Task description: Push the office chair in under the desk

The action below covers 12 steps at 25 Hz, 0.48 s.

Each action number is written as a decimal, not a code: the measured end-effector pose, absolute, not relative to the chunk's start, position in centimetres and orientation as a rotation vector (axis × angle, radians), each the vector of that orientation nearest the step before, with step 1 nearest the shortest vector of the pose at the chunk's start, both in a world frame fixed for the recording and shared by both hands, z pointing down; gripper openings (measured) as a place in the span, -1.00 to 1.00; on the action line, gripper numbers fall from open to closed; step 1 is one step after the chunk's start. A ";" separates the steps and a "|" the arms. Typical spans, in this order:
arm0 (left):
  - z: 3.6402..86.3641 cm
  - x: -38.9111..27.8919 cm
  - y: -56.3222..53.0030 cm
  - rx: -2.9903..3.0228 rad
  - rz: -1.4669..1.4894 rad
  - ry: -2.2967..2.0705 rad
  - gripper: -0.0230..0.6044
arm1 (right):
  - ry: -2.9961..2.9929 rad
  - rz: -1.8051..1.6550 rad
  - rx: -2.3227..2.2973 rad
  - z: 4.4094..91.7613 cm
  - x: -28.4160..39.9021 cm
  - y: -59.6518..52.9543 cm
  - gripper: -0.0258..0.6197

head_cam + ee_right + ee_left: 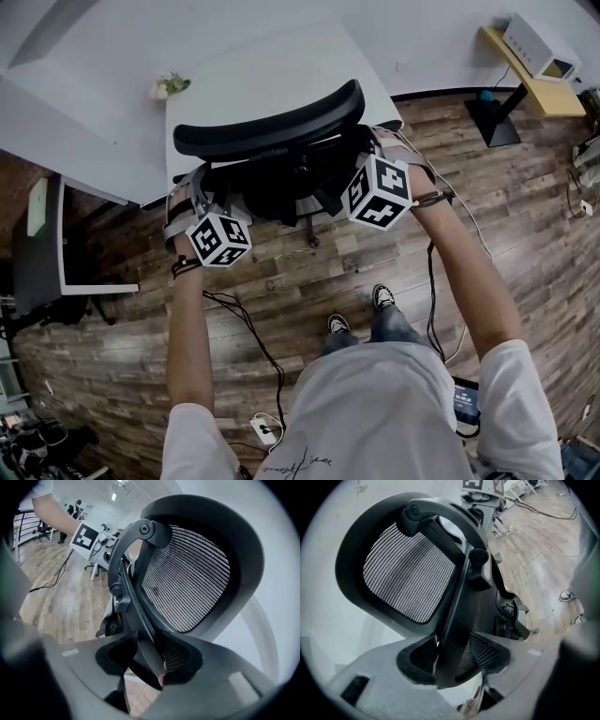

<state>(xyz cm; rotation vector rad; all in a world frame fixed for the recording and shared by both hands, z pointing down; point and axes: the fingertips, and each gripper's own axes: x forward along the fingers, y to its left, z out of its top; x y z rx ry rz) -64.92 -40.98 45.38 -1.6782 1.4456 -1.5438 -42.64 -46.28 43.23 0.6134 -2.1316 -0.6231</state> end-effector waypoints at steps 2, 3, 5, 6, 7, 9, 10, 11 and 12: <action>45.3 -64.5 -41.3 -1.677 -1.540 1.445 -0.24 | -2.135 -0.616 0.614 43.2 -42.3 -47.0 -0.40; 45.3 -64.3 -41.5 -1.678 -1.542 1.446 -0.24 | -2.135 -0.613 0.612 43.2 -42.2 -47.3 -0.40; 45.2 -64.0 -41.9 -1.681 -1.545 1.450 -0.24 | -2.131 -0.606 0.608 43.2 -41.9 -47.9 -0.40; 45.2 -63.9 -42.1 -1.683 -1.547 1.453 -0.24 | -2.130 -0.604 0.607 43.2 -41.8 -48.1 -0.40; 45.2 -63.8 -42.3 -1.684 -1.549 1.454 -0.24 | -2.130 -0.603 0.607 43.2 -41.8 -48.4 -0.40; 45.3 -63.8 -42.7 -1.685 -1.550 1.457 -0.24 | -2.132 -0.600 0.618 43.2 -41.7 -48.7 -0.40; 45.4 -63.8 -42.9 -1.685 -1.553 1.459 -0.24 | -2.133 -0.598 0.627 43.2 -41.7 -48.9 -0.40; 45.4 -63.9 -43.1 -1.687 -1.559 1.461 -0.24 | -2.132 -0.596 0.637 43.3 -41.7 -49.0 -0.40; 45.5 -63.8 -43.1 -1.689 -1.567 1.462 -0.24 | -2.131 -0.595 0.645 43.3 -41.6 -49.0 -0.40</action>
